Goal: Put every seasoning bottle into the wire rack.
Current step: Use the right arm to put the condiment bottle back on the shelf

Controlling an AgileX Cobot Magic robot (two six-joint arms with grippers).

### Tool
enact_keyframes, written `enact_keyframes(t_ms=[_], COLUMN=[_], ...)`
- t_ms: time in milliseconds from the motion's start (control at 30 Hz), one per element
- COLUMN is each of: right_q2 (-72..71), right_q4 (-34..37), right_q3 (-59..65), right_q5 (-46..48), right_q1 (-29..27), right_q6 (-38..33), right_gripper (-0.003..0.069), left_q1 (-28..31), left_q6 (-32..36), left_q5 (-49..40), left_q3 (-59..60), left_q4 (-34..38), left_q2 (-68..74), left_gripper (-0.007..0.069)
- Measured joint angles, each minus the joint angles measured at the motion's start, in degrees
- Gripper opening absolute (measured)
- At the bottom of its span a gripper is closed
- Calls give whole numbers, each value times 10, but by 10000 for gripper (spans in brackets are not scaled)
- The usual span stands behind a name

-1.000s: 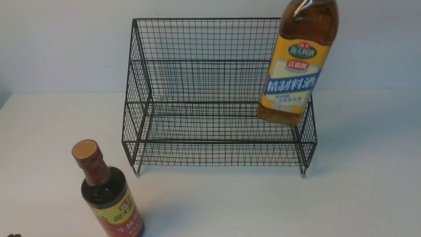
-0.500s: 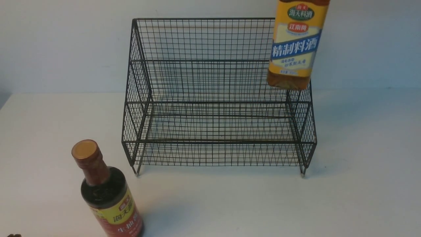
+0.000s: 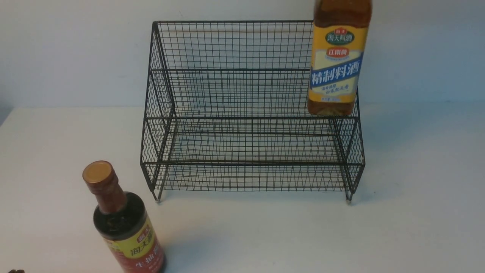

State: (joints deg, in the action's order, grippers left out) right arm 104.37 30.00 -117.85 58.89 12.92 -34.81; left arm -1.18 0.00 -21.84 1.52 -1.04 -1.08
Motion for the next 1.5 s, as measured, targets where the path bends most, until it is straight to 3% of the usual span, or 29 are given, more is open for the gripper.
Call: enact_keyframes(t_ms=[567, 800, 1167, 1500], right_q2=[13, 35, 59, 59], right_q4=[-53, -77, -96, -98], right_q3=[0, -1, -1, -1], right_q5=[147, 148, 127, 124], right_q1=[0, 0, 0, 0], right_q6=[-5, 17, 120, 133], right_gripper=[321, 321, 321, 321], left_q1=[0, 0, 0, 0], left_q6=[0, 0, 0, 0], left_q5=[0, 0, 0, 0], left_q3=[0, 0, 0, 0], left_q4=[0, 0, 0, 0], left_q2=[0, 0, 0, 0], left_gripper=[-5, -5, -5, -5])
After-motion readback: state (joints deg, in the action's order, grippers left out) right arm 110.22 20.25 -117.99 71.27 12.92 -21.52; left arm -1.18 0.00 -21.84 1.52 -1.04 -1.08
